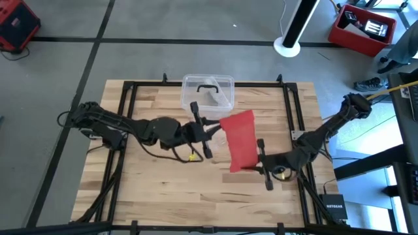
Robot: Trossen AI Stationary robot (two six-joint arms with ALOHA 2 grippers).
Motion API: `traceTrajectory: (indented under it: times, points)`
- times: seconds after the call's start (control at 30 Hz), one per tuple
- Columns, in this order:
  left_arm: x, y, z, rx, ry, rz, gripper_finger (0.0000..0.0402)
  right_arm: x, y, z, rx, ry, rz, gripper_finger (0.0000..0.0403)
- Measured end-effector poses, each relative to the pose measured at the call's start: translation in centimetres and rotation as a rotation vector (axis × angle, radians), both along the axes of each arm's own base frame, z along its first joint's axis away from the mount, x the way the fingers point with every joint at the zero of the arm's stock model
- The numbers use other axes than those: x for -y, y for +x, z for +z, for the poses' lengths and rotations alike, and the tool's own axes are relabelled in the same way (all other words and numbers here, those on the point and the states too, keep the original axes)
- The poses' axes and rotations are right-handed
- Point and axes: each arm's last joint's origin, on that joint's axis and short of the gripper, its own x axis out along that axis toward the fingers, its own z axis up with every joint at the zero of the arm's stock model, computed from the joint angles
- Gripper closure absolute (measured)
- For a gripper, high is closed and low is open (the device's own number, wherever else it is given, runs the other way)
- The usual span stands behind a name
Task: Roll bandage
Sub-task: Roll the red bandage
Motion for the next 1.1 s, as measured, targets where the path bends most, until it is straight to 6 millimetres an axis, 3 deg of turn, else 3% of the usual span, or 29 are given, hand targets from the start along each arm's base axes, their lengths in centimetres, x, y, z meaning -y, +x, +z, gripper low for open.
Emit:
traceTrajectory:
  times: [0.23, 0.57, 0.8, 1.1]
  points:
    - [-1.0, 0.8, -0.8, -0.049, 0.055, 0.101, 0.0389, -3.2, -0.5, 4.0, 0.088, -0.040, 0.086, 0.0400]
    - [0.8, 4.3, -5.9, -0.228, 0.199, 0.080, 0.0389, -5.6, 0.2, 12.2, 0.133, -0.188, 0.129, 0.0401]
    - [4.3, 5.2, -9.5, -0.363, 0.294, -0.003, 0.0389, -4.1, 0.0, 16.8, 0.169, -0.271, 0.007, 0.0401]
    - [9.5, 4.5, -11.3, -0.375, 0.339, -0.120, 0.0389, 1.0, 1.3, 18.3, 0.107, -0.298, -0.301, 0.0398]
